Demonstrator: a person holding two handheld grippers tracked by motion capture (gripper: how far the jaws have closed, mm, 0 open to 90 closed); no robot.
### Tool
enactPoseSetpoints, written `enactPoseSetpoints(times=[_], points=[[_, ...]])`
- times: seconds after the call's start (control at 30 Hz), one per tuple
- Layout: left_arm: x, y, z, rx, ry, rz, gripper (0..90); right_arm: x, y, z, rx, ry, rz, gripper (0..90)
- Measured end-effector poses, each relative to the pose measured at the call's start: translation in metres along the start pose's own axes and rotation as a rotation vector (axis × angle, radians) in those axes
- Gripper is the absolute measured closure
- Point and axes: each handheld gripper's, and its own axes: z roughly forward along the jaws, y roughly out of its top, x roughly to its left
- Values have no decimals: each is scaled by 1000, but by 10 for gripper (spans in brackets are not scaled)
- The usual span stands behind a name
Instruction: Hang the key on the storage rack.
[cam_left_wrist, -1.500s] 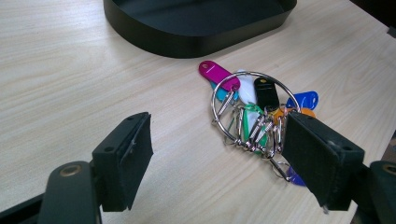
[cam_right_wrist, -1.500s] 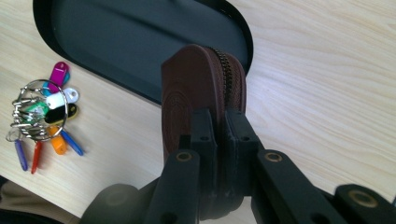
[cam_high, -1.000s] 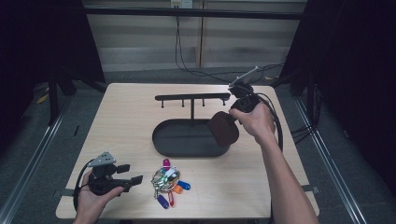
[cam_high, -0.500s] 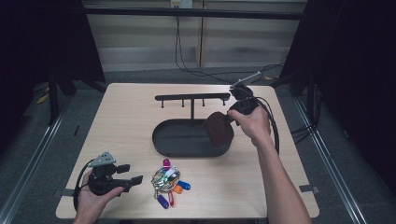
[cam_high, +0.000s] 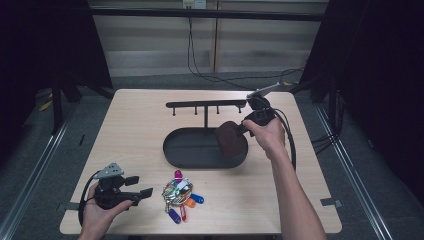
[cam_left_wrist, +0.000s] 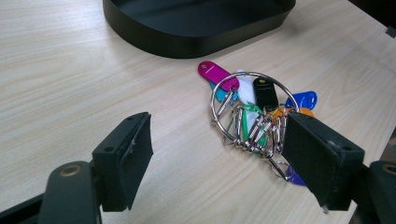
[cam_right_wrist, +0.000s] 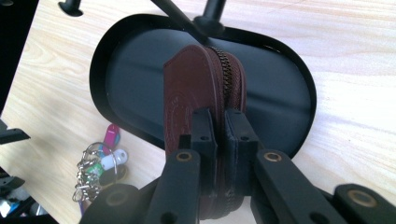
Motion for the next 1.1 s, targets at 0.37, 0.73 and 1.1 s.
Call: enactPoseSetpoints(times=[0.37, 0.73, 1.1], points=[[0, 0, 0, -1, 1, 0, 243, -12, -4, 14, -29, 50, 59, 837], [0, 0, 0, -1, 2, 0, 243, -19, -8, 28, -34, 74, 91, 837], [0, 0, -1, -2, 0, 1, 243, -26, -11, 40, -39, 85, 115, 837]])
